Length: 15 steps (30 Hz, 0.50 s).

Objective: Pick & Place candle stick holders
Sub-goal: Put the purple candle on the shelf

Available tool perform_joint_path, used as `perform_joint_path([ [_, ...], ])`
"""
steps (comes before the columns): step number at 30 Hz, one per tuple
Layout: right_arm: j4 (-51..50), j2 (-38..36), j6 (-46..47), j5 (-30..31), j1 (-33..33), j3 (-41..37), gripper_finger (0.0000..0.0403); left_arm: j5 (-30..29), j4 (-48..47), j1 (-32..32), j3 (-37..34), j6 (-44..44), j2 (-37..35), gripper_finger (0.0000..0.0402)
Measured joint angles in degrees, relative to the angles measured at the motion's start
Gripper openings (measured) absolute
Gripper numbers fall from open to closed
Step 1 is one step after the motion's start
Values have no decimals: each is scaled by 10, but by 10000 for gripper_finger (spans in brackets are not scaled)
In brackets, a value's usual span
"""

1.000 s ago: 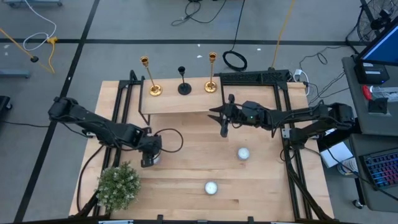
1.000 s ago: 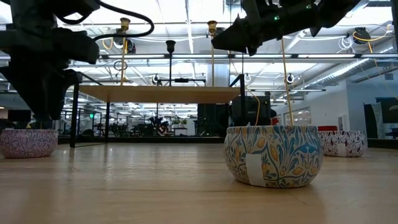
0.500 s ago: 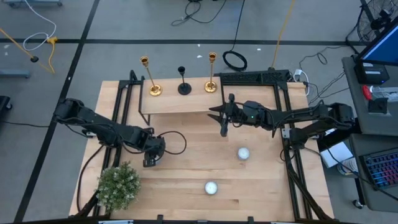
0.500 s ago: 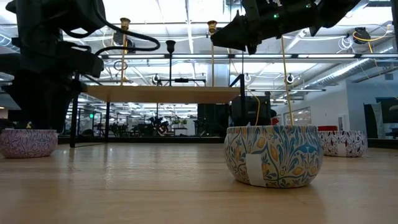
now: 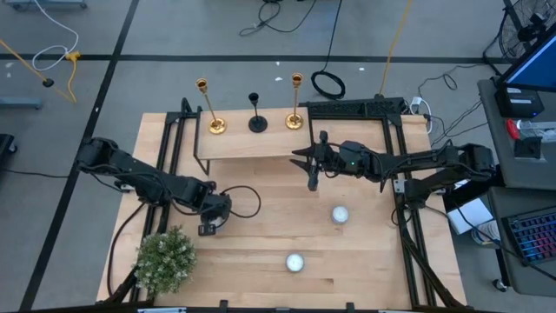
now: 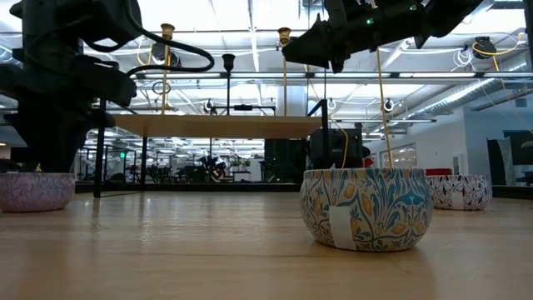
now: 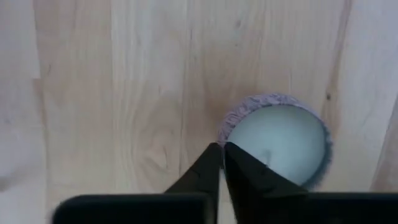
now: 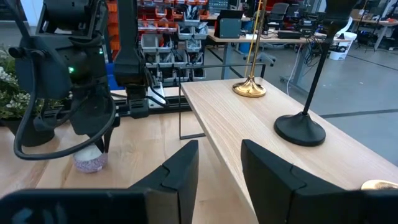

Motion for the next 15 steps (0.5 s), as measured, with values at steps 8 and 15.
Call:
perform_joint_path([
  [8,0,0,0,0,0,0,116,-8,24,0,0,10,0,7],
  [15,0,0,0,0,0,0,115,1,82,-1,3,14,-5,4],
])
